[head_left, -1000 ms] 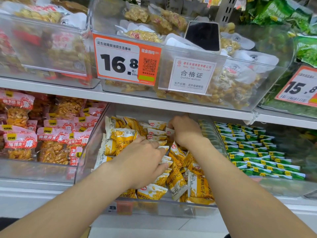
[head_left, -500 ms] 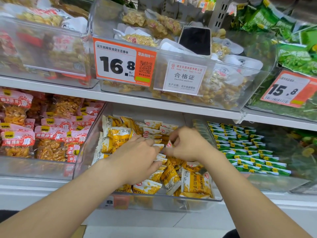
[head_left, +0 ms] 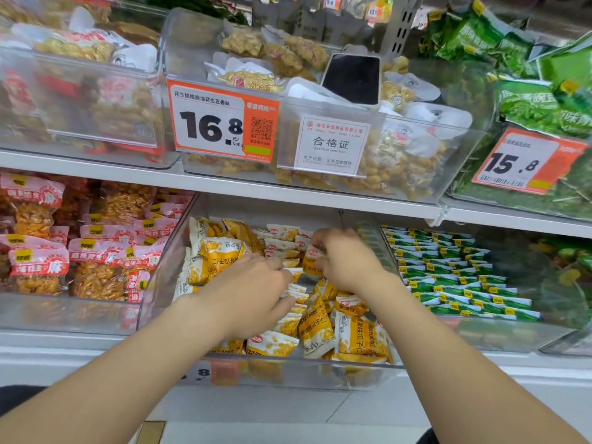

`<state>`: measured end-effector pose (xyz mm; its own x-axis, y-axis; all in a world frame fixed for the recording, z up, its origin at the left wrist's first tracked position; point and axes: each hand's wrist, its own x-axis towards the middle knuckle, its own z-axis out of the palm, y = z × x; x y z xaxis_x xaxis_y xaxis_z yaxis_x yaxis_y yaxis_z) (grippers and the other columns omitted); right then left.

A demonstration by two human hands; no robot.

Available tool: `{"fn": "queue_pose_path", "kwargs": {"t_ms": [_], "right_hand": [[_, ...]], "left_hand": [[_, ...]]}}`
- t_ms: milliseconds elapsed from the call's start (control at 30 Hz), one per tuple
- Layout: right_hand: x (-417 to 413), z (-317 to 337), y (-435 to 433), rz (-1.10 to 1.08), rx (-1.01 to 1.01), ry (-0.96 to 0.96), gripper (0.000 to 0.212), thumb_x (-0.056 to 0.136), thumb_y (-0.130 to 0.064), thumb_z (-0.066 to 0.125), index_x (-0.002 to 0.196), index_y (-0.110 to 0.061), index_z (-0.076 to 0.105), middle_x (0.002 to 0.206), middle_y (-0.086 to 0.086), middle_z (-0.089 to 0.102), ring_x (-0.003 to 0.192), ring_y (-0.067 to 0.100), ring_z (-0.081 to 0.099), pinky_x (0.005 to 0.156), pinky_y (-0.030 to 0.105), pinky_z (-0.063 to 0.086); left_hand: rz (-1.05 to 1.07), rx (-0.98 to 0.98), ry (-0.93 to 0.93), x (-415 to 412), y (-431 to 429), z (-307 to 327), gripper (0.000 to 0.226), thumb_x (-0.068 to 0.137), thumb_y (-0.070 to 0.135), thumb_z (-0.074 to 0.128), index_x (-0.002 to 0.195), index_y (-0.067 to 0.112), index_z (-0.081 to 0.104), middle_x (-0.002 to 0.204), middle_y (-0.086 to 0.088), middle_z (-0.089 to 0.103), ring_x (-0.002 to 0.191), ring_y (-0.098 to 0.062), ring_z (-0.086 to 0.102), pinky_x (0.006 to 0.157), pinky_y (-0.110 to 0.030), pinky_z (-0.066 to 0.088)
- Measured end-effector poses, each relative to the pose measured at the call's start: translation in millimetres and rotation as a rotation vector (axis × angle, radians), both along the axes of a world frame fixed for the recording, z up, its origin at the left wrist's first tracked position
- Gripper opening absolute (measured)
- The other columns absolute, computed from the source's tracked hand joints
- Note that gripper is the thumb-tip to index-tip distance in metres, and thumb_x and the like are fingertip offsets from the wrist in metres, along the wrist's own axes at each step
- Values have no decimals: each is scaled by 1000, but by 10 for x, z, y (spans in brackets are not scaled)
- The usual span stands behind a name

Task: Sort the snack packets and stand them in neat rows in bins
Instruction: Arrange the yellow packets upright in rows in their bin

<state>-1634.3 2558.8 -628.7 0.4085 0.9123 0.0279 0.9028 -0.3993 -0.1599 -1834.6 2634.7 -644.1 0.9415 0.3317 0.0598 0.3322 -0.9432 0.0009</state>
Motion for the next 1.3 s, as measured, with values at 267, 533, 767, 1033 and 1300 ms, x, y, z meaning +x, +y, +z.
{"fn": "queue_pose_path", "kwargs": {"t_ms": [267, 533, 767, 1033, 1300], "right_hand": [[-35, 13, 305, 22, -150, 6, 31, 89, -17, 82, 117, -23, 70, 125, 8, 63, 115, 31, 63, 95, 36, 55], [17, 97, 343, -190, -170, -134, 63, 73, -53, 92, 116, -17, 64, 116, 8, 64, 108, 34, 67, 79, 38, 54], [90, 204, -110, -13, -191, -57, 34, 86, -34, 74, 116, -20, 67, 104, 4, 63, 97, 25, 64, 81, 36, 58], [64, 181, -313, -31, 41, 10, 32, 86, 0, 62, 103, -26, 70, 92, 5, 69, 85, 24, 69, 83, 41, 62], [-93, 62, -349, -19, -110, -51, 47, 84, -4, 72, 128, -19, 63, 104, 6, 64, 98, 32, 66, 78, 47, 61]], "left_hand": [[-10, -15, 3, -16, 28, 5, 47, 106, 56, 33, 120, 24, 65, 114, 4, 61, 109, -21, 58, 109, -41, 41], [-24, -25, -32, -42, 22, 3, 48, 106, 55, 33, 124, 24, 64, 116, 4, 62, 111, -20, 58, 112, -40, 39], [-43, -26, -79, -50, -10, 35, 43, 106, 52, 36, 126, 24, 63, 116, 5, 63, 110, -18, 59, 109, -38, 42], [-44, -94, -238, -129, -144, 146, 27, 105, 38, 46, 121, 28, 65, 109, 11, 63, 108, -13, 51, 98, -34, 48], [-31, -131, -324, -177, -223, 186, 27, 104, 30, 50, 124, 29, 68, 108, 13, 66, 103, -10, 50, 93, -30, 48]]}}
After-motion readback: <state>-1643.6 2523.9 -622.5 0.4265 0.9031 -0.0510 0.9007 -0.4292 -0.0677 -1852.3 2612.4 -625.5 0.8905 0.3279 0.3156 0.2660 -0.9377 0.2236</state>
